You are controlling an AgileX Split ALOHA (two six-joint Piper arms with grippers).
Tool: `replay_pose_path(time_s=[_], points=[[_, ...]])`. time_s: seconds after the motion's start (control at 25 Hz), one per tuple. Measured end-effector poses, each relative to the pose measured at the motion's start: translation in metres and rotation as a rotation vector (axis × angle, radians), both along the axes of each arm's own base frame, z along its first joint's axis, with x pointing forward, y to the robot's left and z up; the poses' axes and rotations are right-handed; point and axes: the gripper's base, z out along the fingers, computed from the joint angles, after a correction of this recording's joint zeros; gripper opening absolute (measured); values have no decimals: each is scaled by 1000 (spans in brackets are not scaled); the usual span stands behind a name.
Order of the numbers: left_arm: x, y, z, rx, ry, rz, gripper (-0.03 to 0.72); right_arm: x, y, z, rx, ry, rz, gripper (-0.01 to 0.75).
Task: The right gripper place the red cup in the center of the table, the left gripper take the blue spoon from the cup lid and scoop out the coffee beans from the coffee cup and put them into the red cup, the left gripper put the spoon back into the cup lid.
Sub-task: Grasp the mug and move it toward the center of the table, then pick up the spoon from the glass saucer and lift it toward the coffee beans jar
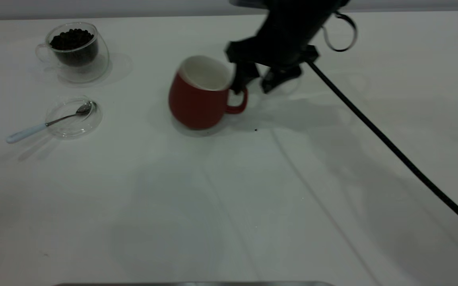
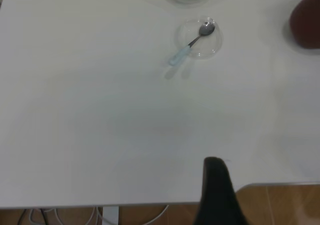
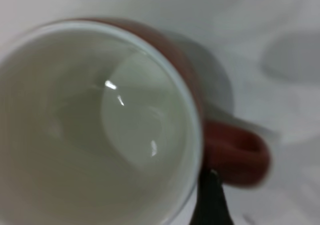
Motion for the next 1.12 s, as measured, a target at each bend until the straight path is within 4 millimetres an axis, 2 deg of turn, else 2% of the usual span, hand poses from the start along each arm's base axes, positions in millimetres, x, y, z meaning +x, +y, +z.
replay_pose_path(time_s=[0.12,0.2,0.44,0.56,0.64,0.92,1.0,1.12], points=[[0,0,0,4,0,-4,559,0,-17,7,-49,54,59,572],[0,0,0,4,0,-4,559,0,-26,27,-73,68,104,572],[0,0,0,4,0,-4,559,-4,-57,140,-136,-40,174,572],[0,0,0,4,0,-4,559,-17,-66,186,-187,-90,177,572],[0,0,0,4,0,-4,559,-26,-73,209,-216,-101,162,572],[0,0,0,4,0,-4,559,-71,-100,280,-319,-88,114,572],[0,0,0,4,0,-4,559,-93,-109,305,-307,-140,96,572],[0,0,0,0,0,0,559,-137,-126,324,-292,-170,68,572]])
